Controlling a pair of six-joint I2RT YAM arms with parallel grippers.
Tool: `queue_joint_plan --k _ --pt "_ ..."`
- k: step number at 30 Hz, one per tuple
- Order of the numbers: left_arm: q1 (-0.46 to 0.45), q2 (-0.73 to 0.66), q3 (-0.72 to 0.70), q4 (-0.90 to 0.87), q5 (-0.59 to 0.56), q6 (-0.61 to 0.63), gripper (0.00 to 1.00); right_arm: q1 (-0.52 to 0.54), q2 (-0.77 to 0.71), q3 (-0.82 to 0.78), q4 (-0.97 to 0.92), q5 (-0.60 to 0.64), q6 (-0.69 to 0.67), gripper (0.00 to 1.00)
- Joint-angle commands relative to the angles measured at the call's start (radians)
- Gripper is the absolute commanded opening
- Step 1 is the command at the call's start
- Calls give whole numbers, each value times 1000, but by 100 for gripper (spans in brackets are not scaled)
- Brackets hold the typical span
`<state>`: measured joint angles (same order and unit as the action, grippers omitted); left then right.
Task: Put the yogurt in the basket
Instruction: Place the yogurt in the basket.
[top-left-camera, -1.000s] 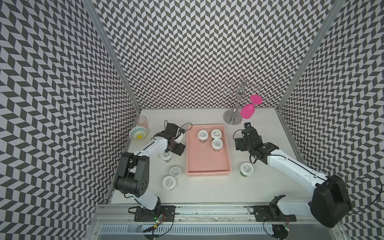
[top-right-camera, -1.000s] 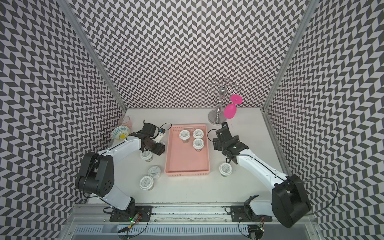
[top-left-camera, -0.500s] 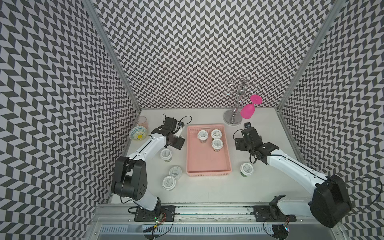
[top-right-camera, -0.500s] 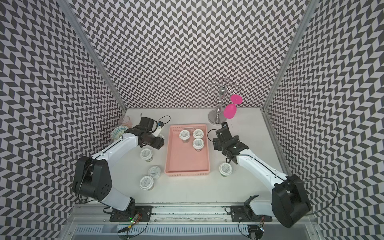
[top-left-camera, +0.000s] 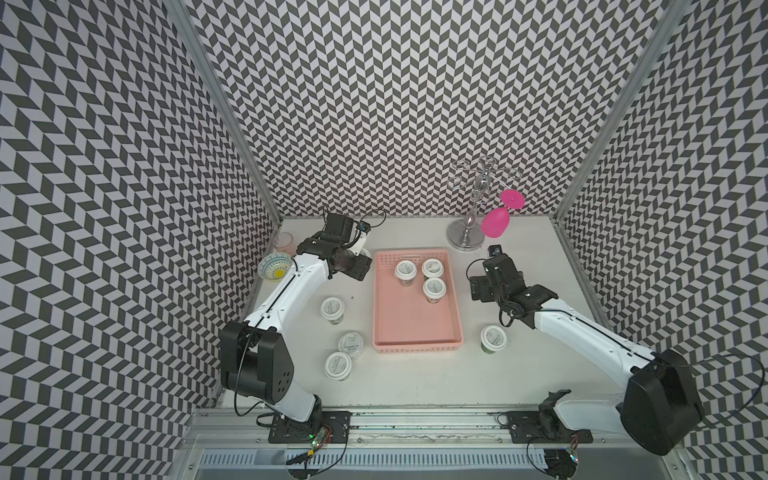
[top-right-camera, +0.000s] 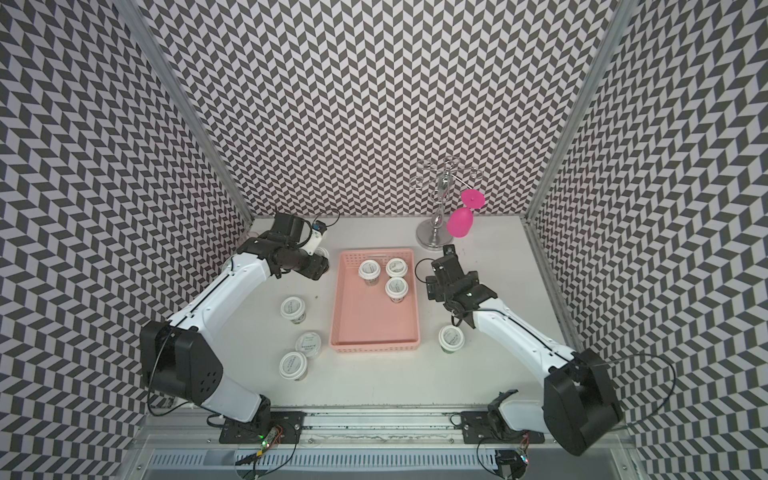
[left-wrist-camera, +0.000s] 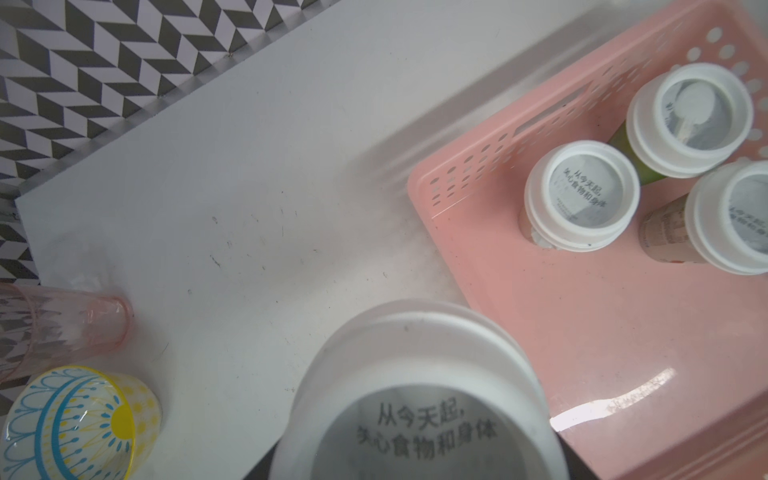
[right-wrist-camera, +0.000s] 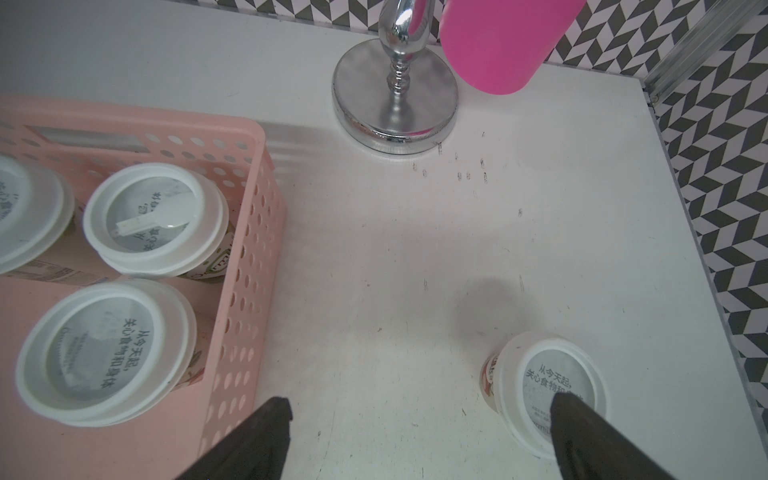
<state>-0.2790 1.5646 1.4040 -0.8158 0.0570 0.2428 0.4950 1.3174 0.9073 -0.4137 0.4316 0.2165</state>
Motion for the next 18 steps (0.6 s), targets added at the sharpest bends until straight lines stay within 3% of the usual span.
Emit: queue_joint_plan --k 1,12,18 --pt "-43 29 43 -43 24 10 70 -2 -15 -9 42 14 -5 99" --pt "-207 131 121 -80 43 7 70 -1 -14 -11 41 21 -6 100" --pt "-253 181 118 -78 59 0 70 -3 -15 -12 42 22 -5 100"
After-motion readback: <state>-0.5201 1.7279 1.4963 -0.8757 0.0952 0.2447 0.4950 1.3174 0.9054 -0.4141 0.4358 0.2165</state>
